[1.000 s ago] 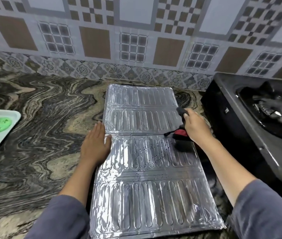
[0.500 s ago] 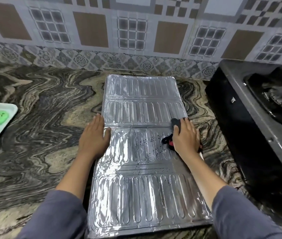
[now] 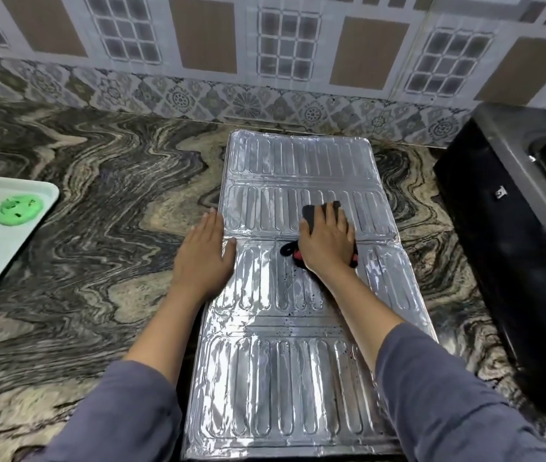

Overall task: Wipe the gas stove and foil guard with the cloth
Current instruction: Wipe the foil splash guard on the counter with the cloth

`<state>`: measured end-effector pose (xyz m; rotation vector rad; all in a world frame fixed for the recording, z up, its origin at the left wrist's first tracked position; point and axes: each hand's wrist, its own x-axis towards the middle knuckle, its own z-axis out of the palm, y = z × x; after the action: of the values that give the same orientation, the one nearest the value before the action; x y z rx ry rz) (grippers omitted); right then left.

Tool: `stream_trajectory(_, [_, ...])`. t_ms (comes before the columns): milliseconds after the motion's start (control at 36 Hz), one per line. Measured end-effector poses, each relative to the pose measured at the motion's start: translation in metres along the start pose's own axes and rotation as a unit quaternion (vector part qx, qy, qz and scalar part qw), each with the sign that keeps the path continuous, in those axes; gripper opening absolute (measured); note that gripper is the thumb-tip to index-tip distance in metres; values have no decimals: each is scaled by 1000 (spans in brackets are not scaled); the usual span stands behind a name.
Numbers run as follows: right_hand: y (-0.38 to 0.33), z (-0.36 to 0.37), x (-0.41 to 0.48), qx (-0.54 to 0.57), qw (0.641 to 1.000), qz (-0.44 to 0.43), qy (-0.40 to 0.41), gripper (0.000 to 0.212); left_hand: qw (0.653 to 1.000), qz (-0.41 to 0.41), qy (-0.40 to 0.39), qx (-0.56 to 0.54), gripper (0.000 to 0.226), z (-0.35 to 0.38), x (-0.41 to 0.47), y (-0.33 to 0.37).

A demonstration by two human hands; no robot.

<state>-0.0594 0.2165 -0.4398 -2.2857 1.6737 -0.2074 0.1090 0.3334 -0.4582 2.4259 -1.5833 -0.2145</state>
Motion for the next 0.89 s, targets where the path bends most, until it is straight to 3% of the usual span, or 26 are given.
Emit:
stream_trajectory(278, [-46, 17, -2, -1, 987, -154, -42, 54, 1000, -8, 2, -6, 60, 0, -3, 1])
stream_trajectory(583, [-42, 12, -27, -36, 944, -317, -90, 52, 1000, -21, 8, -14, 53, -2, -3, 4])
stream_trajectory(722, [-7, 1, -42, -47, 938, -328, -103, 52, 1000, -19, 9, -15, 53, -2, -4, 4])
stream_trajectory(889, [50, -26, -57, -44, 962, -243, -112, 52, 999, -22, 1, -23, 52, -4, -4, 5])
